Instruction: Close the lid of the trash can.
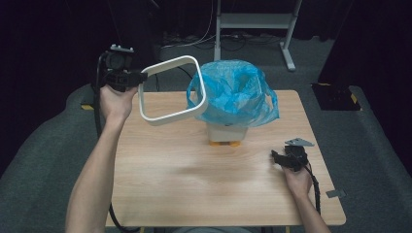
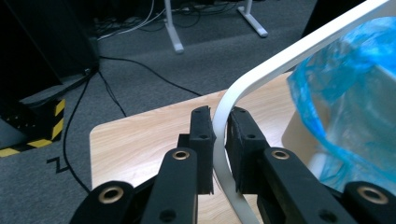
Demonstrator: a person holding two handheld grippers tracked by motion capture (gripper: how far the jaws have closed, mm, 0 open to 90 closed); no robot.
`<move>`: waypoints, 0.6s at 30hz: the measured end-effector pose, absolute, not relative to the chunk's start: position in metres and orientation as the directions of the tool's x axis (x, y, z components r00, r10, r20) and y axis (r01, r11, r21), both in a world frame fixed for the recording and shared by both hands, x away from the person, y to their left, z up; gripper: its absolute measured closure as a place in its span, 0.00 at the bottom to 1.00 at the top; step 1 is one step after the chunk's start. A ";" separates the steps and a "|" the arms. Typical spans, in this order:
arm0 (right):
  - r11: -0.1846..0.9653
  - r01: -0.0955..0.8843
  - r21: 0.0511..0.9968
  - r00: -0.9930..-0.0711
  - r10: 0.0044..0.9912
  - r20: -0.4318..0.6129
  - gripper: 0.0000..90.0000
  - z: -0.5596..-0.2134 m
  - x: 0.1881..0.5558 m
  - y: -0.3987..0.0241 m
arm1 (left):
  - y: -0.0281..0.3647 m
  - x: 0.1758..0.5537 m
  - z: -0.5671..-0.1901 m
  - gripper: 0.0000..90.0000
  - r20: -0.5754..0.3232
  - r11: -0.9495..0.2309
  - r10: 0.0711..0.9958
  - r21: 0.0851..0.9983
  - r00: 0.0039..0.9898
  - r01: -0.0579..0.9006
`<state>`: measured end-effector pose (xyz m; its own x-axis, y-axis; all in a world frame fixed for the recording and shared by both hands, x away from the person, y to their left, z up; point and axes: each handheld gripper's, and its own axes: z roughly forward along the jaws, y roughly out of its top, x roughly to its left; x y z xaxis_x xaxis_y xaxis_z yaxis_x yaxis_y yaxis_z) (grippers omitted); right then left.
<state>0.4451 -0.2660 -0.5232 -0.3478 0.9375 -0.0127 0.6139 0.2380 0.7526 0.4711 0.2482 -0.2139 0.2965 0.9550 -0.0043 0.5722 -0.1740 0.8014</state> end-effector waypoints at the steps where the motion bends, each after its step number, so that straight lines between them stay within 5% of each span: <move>1: 0.238 0.614 0.752 -0.348 0.938 -0.012 0.41 -0.523 0.445 -0.266 | 0.245 0.473 -0.213 0.90 -0.005 -0.176 0.954 0.801 0.300 0.573; 18: 0.236 0.614 0.753 -0.346 0.938 -0.013 0.40 -0.523 0.445 -0.266 | 0.205 0.502 -0.196 0.90 0.009 -0.234 0.933 0.776 0.360 0.586</move>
